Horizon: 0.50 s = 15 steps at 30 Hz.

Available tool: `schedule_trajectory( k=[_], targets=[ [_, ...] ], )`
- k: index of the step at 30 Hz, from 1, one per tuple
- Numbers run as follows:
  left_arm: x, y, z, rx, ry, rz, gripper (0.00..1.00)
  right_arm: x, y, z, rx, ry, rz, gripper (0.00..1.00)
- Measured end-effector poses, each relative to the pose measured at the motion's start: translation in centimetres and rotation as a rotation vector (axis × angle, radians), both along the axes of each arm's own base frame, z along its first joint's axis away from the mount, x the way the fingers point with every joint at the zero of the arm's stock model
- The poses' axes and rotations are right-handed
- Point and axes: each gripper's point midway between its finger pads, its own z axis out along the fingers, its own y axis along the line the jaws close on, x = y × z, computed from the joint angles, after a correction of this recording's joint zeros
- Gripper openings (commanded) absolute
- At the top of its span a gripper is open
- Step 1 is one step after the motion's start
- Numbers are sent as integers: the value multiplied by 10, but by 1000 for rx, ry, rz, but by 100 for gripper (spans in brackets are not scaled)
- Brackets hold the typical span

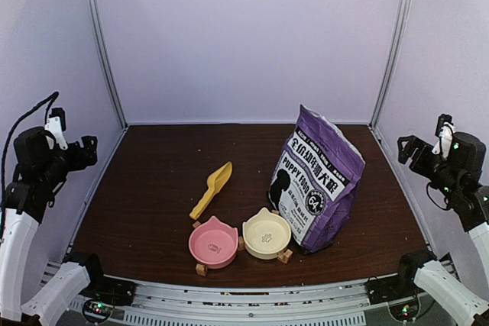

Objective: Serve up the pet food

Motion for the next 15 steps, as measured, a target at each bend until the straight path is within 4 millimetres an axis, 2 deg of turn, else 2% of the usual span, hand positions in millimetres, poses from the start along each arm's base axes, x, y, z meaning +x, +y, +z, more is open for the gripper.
schedule_trajectory(
  k=[4,7,9,11,13,15],
  targets=[
    [2,4,-3,-7,12,25,98,2,14,14,22,-4,77,92],
    [2,4,-1,-10,3,28,98,8,33,25,60,17,178,85],
    [6,-2,3,-19,-15,-12,98,14,48,32,97,42,250,80],
    [16,-17,7,-33,-19,-87,98,20,65,38,132,79,329,80],
    [30,-40,15,-37,-13,-192,98,22,82,45,150,113,394,79],
    [44,-76,28,-9,-9,-335,98,21,103,52,150,148,467,79]
  ],
)
